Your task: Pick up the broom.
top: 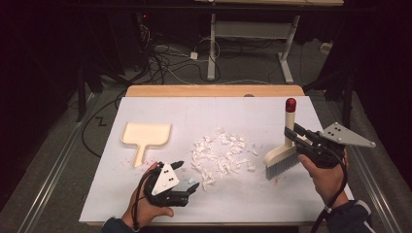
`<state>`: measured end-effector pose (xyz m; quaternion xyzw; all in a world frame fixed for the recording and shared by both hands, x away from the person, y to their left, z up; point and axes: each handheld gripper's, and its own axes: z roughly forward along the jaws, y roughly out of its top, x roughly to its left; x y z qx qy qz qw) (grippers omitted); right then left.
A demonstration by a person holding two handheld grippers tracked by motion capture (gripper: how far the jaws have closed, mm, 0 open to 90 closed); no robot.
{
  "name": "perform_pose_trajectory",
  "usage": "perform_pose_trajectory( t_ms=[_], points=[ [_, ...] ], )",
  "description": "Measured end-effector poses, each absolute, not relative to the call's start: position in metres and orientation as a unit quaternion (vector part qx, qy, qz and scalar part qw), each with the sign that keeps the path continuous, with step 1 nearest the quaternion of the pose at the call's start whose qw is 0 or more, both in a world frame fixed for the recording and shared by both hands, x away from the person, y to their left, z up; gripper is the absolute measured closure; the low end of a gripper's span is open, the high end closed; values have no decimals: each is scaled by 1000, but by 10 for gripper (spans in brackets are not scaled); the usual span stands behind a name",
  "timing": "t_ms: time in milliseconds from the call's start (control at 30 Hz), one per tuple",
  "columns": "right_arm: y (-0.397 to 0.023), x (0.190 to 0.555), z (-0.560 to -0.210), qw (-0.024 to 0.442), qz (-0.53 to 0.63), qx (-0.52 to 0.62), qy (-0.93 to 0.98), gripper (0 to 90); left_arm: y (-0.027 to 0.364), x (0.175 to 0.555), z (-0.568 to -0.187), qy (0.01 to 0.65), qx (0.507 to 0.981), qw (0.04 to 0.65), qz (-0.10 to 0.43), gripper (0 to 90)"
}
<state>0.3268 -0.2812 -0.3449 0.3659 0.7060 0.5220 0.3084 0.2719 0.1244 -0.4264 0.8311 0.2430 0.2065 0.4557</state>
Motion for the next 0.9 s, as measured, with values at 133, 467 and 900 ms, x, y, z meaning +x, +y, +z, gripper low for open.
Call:
perform_pose_trajectory(
  t_ms=[133,467,900],
  points=[
    [-267,327,-341,310,523,360,708,717,95,278,-411,219,823,489,189,197],
    [-209,326,-341,307,537,335,711,717,39,291,-402,207,806,530,162,198],
    [-156,307,-343,300,554,280,724,716,54,313,-407,239,785,556,137,447]
  ],
)
